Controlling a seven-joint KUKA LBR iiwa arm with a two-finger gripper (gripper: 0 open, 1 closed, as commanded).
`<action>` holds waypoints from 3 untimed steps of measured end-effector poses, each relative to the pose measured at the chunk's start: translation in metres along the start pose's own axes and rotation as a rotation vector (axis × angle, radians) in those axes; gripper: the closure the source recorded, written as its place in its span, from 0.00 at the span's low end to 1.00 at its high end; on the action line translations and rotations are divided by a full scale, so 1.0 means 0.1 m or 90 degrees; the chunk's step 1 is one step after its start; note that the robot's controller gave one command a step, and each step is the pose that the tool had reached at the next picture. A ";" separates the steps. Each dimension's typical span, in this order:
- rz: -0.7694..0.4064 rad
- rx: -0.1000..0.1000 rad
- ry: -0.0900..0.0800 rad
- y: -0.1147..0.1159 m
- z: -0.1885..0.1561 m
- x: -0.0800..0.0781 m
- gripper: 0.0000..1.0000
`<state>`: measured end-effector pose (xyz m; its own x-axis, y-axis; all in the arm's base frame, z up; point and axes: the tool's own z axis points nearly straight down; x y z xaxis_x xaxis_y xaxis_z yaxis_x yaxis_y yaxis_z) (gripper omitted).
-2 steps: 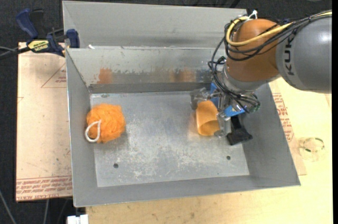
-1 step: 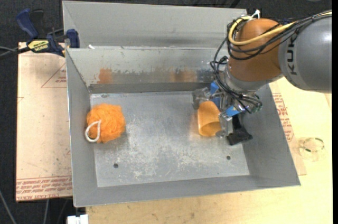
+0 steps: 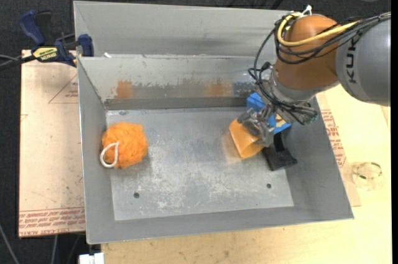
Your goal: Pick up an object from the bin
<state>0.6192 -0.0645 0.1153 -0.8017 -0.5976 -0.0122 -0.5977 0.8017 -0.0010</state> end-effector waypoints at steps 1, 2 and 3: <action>-0.029 0.003 -0.005 -0.06 0.15 -0.02 1.00; -0.045 0.008 -0.007 -0.09 0.15 -0.09 1.00; -0.041 0.004 -0.007 -0.01 -0.01 -0.05 1.00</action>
Offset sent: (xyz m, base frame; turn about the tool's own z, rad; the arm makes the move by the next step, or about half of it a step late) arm 0.0133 0.0020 -0.0453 -0.0970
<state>0.6238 -0.0619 0.1164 -0.7615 -0.6478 -0.0228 -0.6478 0.7617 -0.0082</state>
